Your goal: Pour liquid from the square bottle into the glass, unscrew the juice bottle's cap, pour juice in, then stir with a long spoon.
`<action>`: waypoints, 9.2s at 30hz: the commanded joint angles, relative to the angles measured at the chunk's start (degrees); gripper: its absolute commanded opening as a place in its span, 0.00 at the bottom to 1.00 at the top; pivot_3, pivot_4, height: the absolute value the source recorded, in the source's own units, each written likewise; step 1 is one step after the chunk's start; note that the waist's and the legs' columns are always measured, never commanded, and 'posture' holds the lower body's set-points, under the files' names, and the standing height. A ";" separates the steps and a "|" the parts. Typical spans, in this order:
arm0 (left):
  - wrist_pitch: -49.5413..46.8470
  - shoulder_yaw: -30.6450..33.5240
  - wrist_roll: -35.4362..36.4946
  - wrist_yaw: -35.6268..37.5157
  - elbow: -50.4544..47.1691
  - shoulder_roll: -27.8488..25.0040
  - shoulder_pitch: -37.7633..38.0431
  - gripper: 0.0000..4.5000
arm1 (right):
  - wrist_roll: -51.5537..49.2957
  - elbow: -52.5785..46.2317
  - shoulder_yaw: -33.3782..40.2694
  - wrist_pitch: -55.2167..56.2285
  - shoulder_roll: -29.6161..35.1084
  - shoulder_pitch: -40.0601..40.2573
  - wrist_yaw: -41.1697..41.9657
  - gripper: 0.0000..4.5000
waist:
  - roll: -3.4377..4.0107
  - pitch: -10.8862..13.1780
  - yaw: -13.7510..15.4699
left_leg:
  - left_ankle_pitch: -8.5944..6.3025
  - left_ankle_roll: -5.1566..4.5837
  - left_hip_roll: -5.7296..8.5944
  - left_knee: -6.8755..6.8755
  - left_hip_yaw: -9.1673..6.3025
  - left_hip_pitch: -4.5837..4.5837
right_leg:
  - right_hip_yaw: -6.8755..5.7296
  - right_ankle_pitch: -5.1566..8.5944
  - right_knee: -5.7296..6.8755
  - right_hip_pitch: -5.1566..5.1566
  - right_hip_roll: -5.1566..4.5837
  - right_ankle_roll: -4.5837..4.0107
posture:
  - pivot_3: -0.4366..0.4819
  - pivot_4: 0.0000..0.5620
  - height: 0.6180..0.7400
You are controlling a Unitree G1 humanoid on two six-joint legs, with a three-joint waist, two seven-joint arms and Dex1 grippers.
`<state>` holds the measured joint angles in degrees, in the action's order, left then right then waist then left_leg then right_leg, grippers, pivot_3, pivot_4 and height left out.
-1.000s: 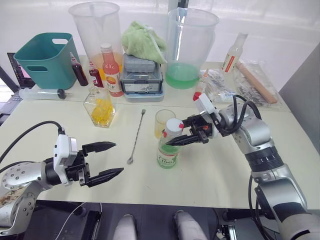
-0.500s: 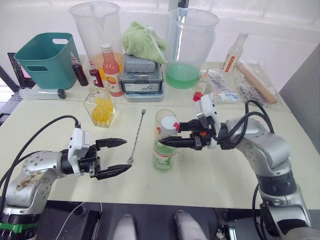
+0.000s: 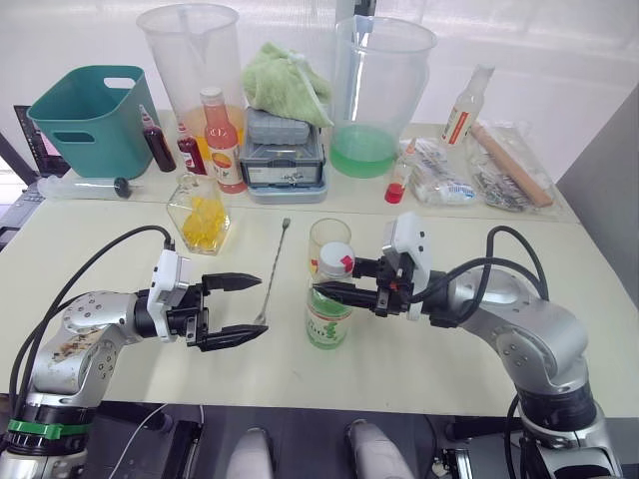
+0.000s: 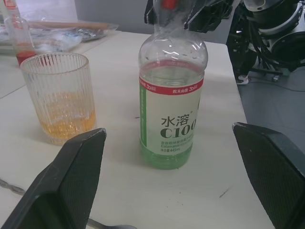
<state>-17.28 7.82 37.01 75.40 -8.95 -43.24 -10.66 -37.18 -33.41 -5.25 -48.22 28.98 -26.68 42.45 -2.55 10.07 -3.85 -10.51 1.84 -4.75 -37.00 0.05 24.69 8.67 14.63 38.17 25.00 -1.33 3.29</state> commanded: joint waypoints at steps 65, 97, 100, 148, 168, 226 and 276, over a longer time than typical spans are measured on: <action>-12.51 -19.02 -5.15 -6.07 0.24 14.69 -27.12 0.46 | -23.08 -6.63 37.92 7.99 22.84 27.34 4.96 1.00 | 0.00 -0.01 1.36 | 0.00 0.00 0.16 -0.16 -0.18 -0.49 | 0.03 0.29 -0.17 -0.82 -0.04 0.58 | 0.48 0.27 0.73; -11.97 -18.74 -6.63 -6.88 -1.96 13.15 -25.13 0.31 | -18.18 -4.87 3.92 0.64 12.02 -3.77 -13.80 0.38 | 0.06 -0.04 1.27 | 0.00 -0.01 0.17 -0.15 -0.20 -0.45 | 0.03 0.30 -0.16 -0.75 -0.06 0.57 | 0.48 0.27 0.73; -11.75 -18.63 -6.61 -6.53 -2.04 12.81 -25.05 0.31 | -17.38 -3.89 3.54 1.03 12.78 -4.13 -10.83 0.37 | 0.06 -0.04 1.24 | 0.00 -0.01 0.17 -0.15 -0.20 -0.46 | 0.03 0.30 -0.16 -0.76 -0.06 0.57 | 0.48 0.27 0.73; -9.77 -18.03 -5.86 -5.55 -0.28 11.58 -23.07 0.31 | -11.48 2.66 7.16 -2.52 6.10 -12.62 6.20 0.99 | 0.11 -0.05 0.42 | 0.00 -0.01 0.16 -0.03 -0.22 -0.48 | 0.00 0.33 -0.12 -0.72 -0.04 0.53 | 0.48 0.27 0.73; -9.48 -17.73 -6.27 -5.06 0.94 12.06 -23.85 0.31 | -10.29 -0.26 4.13 -0.66 6.48 -7.92 2.55 0.37 | 0.11 -0.05 1.23 | 0.00 -0.01 0.18 -0.04 -0.21 -0.48 | 0.01 0.34 -0.16 -0.74 -0.05 0.55 | 0.48 0.27 0.73; -7.01 -19.02 -8.16 -3.71 3.31 13.44 -24.67 0.31 | -7.54 0.79 3.94 -4.07 8.35 -10.98 2.84 0.37 | 0.14 -0.05 1.40 | 0.00 0.00 0.18 -0.04 -0.22 -0.49 | 0.01 0.35 -0.19 -0.75 -0.06 0.54 | 0.48 0.27 0.73; -7.47 -20.01 -8.19 -4.02 3.24 13.57 -24.64 0.31 | -13.22 -2.30 8.79 -11.30 5.71 -10.40 -4.29 0.68 | 0.19 -0.04 1.38 | 0.00 0.00 0.19 -0.01 -0.23 -0.47 | 0.01 0.38 -0.20 -0.73 -0.06 0.55 | 0.48 0.27 0.73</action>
<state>-24.20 -10.51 30.69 71.39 -6.62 -29.61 -35.72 -49.85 -34.73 2.93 -60.39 34.61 -36.69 38.70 -2.37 10.03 -2.47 -10.51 1.84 -4.55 -37.01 -0.18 24.22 8.68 15.01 37.98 24.27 -1.40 3.84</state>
